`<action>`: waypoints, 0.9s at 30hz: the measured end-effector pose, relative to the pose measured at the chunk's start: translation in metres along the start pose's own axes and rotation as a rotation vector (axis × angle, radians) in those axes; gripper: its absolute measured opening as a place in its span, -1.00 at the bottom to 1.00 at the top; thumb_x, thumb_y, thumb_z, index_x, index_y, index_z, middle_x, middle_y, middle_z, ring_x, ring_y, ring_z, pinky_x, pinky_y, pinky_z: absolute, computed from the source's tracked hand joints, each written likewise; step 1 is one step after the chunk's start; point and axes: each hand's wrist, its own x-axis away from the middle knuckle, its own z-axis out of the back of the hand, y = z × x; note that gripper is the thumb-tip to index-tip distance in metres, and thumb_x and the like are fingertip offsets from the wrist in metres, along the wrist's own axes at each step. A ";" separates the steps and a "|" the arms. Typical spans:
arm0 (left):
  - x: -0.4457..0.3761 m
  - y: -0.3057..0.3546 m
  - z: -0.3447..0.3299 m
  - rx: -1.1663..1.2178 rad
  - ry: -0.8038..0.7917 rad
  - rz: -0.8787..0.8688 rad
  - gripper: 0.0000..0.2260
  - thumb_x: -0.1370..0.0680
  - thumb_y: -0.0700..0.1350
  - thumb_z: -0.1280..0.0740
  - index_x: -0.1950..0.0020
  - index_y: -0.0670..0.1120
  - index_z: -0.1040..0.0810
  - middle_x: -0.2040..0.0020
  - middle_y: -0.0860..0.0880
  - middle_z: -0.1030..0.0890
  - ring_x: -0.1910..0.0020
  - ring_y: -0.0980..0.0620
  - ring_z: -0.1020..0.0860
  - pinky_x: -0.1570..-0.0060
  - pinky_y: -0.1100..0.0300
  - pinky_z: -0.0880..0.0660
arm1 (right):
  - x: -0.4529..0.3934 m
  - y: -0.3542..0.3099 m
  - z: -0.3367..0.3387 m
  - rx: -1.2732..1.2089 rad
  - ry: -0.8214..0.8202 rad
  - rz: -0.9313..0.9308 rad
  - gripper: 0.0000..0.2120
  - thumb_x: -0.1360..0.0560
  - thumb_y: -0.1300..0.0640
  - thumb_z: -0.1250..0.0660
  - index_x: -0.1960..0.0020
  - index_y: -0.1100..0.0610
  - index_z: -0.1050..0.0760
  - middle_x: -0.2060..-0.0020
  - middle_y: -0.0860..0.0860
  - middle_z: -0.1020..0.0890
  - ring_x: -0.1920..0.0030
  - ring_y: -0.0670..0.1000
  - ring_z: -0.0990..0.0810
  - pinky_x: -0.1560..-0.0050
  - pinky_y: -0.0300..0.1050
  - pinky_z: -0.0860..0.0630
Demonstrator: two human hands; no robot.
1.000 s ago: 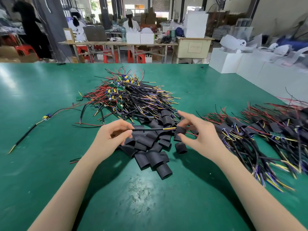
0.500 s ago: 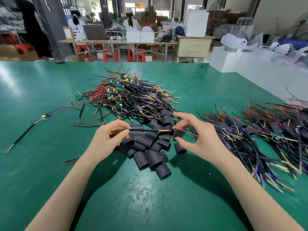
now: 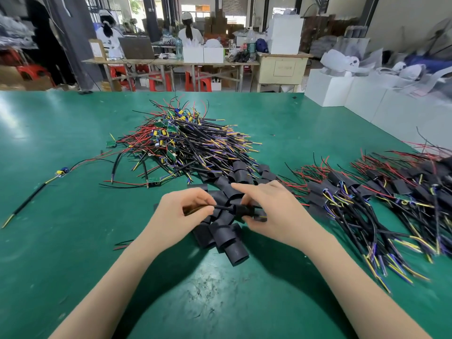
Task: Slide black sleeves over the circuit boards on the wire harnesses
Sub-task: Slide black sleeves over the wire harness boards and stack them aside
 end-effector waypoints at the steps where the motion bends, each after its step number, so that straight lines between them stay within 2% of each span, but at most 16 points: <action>1: 0.000 0.002 -0.004 0.059 -0.047 -0.012 -0.80 -0.50 -0.31 -0.42 -0.05 -0.06 -0.61 0.07 0.02 -0.69 0.06 0.09 -0.65 0.01 0.19 -0.56 | -0.001 -0.004 -0.002 -0.017 -0.002 0.010 -0.40 -0.34 0.16 -0.46 -0.36 0.10 -0.42 0.05 -0.08 -0.64 0.05 0.01 -0.57 -0.06 -0.03 -0.41; 3: 0.000 0.007 -0.011 0.158 -0.125 -0.041 -0.62 -0.49 -0.27 -0.44 -0.28 -0.09 -0.49 -0.11 -0.03 -0.64 -0.14 0.00 -0.60 -0.16 0.14 -0.52 | -0.002 -0.010 -0.005 -0.043 0.004 0.027 -0.39 -0.33 0.14 -0.45 -0.37 0.09 -0.41 0.05 -0.07 -0.63 0.04 0.01 -0.56 -0.06 -0.05 -0.38; 6: 0.000 0.007 -0.011 0.117 -0.131 -0.073 -0.43 -0.44 -0.15 -0.50 -0.40 -0.01 -0.38 -0.21 0.03 -0.58 -0.22 0.00 -0.55 -0.16 0.17 -0.51 | -0.002 -0.012 -0.004 -0.072 0.028 0.018 -0.40 -0.32 0.16 -0.44 -0.35 0.10 -0.43 0.06 -0.09 -0.62 0.04 0.00 -0.56 -0.06 -0.05 -0.37; 8: 0.000 0.003 -0.006 -0.026 -0.114 -0.054 -0.45 -0.40 -0.09 -0.56 -0.33 0.02 -0.45 -0.16 0.11 -0.60 -0.17 0.11 -0.56 -0.11 0.27 -0.48 | 0.000 -0.009 -0.002 -0.089 0.047 -0.005 -0.43 -0.33 0.20 -0.45 -0.33 0.10 -0.45 0.09 -0.12 -0.61 0.06 -0.04 -0.56 -0.06 -0.03 -0.40; 10: 0.002 0.000 -0.004 -0.163 -0.101 -0.027 -0.56 -0.37 -0.06 -0.58 -0.19 0.01 -0.55 -0.06 0.15 -0.63 -0.07 0.21 -0.56 -0.01 0.36 -0.42 | 0.001 -0.006 -0.001 -0.108 0.053 -0.022 -0.45 -0.34 0.21 -0.45 -0.32 0.10 -0.45 0.09 -0.13 -0.61 0.06 -0.06 -0.56 -0.07 -0.04 -0.39; 14: 0.004 -0.001 -0.008 -0.210 -0.067 -0.045 -0.79 -0.39 -0.15 -0.56 0.02 -0.09 -0.64 0.13 0.06 -0.66 0.13 0.14 -0.57 0.04 0.22 -0.49 | 0.002 -0.005 0.000 -0.130 0.070 -0.025 -0.51 -0.34 0.19 -0.45 -0.26 0.09 -0.49 0.09 -0.14 -0.61 0.05 -0.04 -0.55 -0.06 -0.05 -0.39; 18: 0.002 0.001 -0.010 -0.071 -0.059 -0.008 -0.77 -0.41 -0.11 -0.55 -0.01 0.00 -0.61 0.13 0.04 -0.66 0.20 0.10 -0.60 0.06 0.17 -0.54 | 0.002 -0.008 -0.002 -0.159 0.058 -0.023 -0.59 -0.33 0.21 -0.46 -0.17 0.10 -0.53 0.06 -0.10 -0.61 0.04 -0.03 -0.57 -0.02 -0.01 -0.46; 22: 0.001 0.002 -0.011 0.020 -0.035 0.010 -0.81 -0.39 -0.04 -0.53 0.05 0.01 -0.62 0.17 0.06 -0.67 0.23 0.04 -0.62 0.10 0.13 -0.58 | 0.000 -0.009 -0.005 -0.210 0.023 0.006 -0.74 -0.36 0.25 -0.43 -0.04 0.12 -0.56 0.06 -0.04 -0.59 0.08 0.01 -0.58 0.08 -0.01 -0.54; 24: 0.002 0.003 -0.011 0.034 -0.027 0.004 -0.81 -0.38 0.01 -0.51 0.06 0.01 -0.64 0.18 0.08 -0.68 0.26 0.09 -0.63 0.13 0.17 -0.58 | 0.000 -0.010 -0.006 -0.214 0.038 0.024 -0.76 -0.35 0.28 -0.43 -0.01 0.14 -0.58 0.06 -0.02 -0.59 0.08 0.02 -0.58 0.08 -0.01 -0.54; 27: 0.002 0.003 -0.011 0.007 -0.006 -0.026 -0.80 -0.38 0.01 -0.51 0.04 0.00 -0.66 0.16 0.14 -0.68 0.19 0.11 -0.64 0.10 0.28 -0.56 | 0.001 -0.011 -0.006 -0.256 0.074 0.021 -0.77 -0.35 0.30 -0.45 0.00 0.16 -0.60 0.07 -0.01 -0.61 0.11 -0.01 -0.59 0.10 -0.05 -0.54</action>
